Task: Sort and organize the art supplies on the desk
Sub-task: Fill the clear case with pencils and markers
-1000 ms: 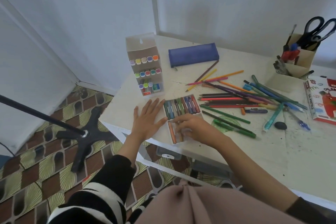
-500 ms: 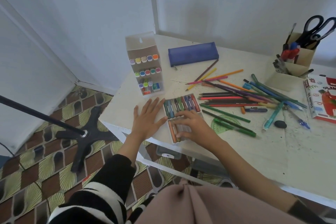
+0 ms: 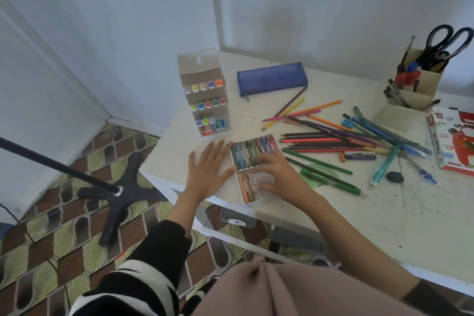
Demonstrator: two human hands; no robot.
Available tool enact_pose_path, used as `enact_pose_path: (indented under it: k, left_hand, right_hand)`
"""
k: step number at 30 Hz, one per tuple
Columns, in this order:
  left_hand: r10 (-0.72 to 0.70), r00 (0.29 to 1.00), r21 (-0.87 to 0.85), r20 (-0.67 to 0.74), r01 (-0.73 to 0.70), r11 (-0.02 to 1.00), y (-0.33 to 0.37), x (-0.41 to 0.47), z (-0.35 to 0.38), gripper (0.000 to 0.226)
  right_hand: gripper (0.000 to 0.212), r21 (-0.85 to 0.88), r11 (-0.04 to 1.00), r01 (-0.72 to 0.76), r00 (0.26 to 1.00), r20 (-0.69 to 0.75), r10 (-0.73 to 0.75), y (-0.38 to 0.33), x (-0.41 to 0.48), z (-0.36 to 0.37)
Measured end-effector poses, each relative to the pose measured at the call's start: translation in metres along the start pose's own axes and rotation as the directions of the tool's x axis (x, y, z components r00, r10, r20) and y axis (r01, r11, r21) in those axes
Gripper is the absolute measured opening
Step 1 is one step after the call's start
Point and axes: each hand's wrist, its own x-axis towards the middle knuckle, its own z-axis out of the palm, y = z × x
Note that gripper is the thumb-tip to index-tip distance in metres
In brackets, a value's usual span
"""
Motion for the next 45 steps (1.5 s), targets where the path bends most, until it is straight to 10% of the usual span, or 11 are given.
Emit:
enact_pose_path:
  k: [19, 45]
  left_hand:
    - [-0.006, 0.999, 0.023, -0.048, 0.007, 1.0, 0.003, 0.0, 0.004, 0.079]
    - [0.001, 0.999, 0.009, -0.054, 0.0, 1.0, 0.005, -0.004, 0.001, 0.085]
  right_hand:
    - [0.022, -0.09, 0.774, -0.627, 0.688, -0.529, 0.496, 0.114, -0.082, -0.089]
    - [0.008, -0.256, 0.712, -0.654, 0.721, -0.495, 0.485, 0.105, -0.084, -0.088]
